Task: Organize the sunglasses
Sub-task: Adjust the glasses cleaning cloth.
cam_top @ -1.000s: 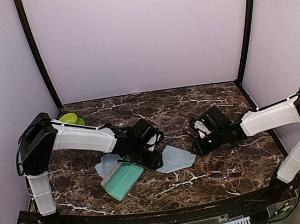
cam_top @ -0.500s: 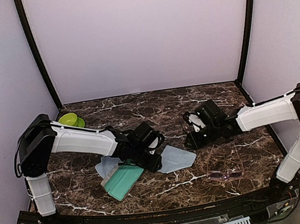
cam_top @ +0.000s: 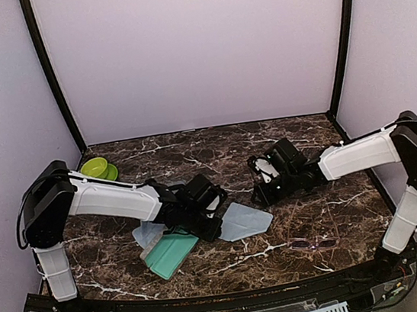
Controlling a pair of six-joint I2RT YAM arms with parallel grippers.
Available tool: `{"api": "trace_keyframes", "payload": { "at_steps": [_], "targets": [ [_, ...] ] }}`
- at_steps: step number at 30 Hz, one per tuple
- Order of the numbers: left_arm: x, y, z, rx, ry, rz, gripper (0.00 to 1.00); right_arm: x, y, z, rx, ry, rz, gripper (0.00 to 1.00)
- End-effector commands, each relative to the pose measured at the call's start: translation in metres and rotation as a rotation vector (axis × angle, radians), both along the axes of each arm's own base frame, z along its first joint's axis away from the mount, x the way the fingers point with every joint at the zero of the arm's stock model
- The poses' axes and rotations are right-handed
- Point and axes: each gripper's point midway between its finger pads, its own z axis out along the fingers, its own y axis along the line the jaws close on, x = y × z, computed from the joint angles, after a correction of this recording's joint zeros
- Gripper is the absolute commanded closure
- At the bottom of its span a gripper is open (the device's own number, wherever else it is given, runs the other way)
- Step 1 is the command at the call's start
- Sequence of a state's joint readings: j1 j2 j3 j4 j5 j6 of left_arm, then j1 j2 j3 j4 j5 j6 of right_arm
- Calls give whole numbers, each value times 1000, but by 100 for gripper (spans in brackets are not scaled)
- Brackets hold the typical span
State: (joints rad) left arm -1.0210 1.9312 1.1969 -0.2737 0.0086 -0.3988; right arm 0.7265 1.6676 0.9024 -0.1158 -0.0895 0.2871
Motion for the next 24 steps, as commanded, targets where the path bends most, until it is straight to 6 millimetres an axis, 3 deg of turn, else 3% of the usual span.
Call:
{"api": "trace_keyframes", "payload": {
  "at_steps": [1, 11, 19, 24],
  "targets": [
    [-19, 15, -12, 65, 40, -9, 81, 14, 7, 10, 30, -40, 9, 65],
    [-19, 19, -18, 106, 22, -10, 87, 17, 10, 6, 36, -36, 20, 65],
    [-13, 14, -4, 97, -42, -76, 100, 21, 24, 5, 57, -35, 74, 64],
    [-14, 11, 5, 77, -78, -149, 100, 22, 39, 2, 98, -16, 132, 61]
  ]
}}
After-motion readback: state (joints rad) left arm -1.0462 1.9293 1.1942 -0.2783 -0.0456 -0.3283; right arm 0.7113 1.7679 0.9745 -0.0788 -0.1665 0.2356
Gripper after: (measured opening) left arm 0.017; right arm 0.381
